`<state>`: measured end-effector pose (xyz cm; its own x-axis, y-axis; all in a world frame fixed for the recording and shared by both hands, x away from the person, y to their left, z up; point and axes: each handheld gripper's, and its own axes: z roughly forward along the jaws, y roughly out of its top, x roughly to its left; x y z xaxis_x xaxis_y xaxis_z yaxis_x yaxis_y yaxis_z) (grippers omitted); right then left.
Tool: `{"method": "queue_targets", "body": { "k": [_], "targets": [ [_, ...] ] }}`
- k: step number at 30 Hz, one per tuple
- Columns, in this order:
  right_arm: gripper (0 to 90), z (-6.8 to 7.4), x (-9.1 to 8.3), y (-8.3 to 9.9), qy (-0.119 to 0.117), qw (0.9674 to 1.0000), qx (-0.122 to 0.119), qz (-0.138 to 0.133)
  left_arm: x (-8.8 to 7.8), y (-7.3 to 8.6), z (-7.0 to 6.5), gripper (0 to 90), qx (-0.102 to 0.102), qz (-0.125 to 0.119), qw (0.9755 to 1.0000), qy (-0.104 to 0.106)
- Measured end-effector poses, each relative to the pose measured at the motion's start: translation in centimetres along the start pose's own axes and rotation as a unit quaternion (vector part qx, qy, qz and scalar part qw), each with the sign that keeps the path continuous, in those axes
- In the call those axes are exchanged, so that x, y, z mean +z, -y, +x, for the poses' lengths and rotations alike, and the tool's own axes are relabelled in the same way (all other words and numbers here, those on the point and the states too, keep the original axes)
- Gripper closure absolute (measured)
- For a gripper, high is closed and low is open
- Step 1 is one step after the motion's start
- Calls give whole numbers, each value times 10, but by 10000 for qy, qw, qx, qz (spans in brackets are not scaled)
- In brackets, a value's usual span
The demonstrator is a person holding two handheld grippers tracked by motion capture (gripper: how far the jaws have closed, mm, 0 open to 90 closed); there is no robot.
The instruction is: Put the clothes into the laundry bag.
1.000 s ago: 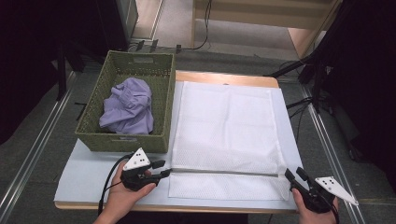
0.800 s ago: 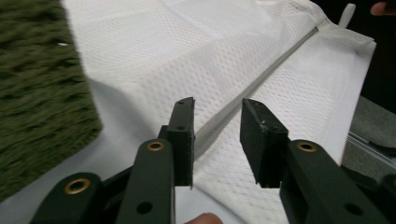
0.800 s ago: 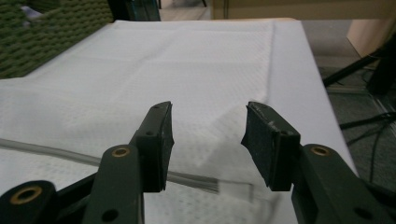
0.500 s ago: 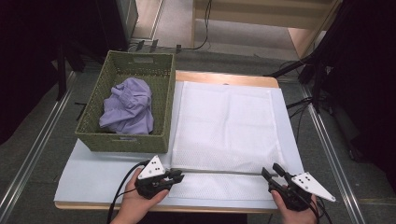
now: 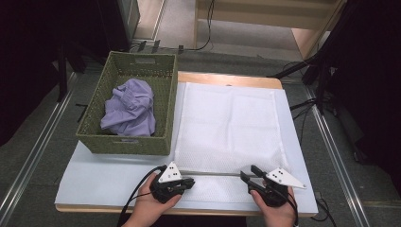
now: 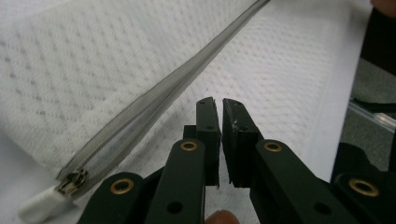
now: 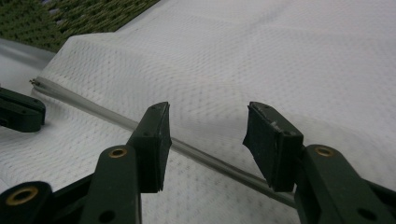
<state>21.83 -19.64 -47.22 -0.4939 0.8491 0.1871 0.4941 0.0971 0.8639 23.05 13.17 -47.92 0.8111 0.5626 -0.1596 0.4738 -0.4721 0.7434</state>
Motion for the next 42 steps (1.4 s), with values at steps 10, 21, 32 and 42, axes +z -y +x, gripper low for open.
{"method": "queue_targets", "body": {
  "k": [10, 21, 32, 42],
  "targets": [
    [424, 14, 43, -14, -63, 9980, -322, 545, 1, -1, 2, 871, -84, 57, 9999, 87],
    [900, 16, 61, -24, -156, 9891, -681, 1299, 1, -1, 4, 872, -162, 57, 9997, 177],
    [415, -9, 56, -29, 16, 9981, -337, 520, 1, 0, 3, 869, -142, 34, 9997, 179],
    [489, -11, 64, -20, -555, 9933, -339, 959, 1, 0, 2, 864, -123, 42, 9998, 145]
  ]
}}
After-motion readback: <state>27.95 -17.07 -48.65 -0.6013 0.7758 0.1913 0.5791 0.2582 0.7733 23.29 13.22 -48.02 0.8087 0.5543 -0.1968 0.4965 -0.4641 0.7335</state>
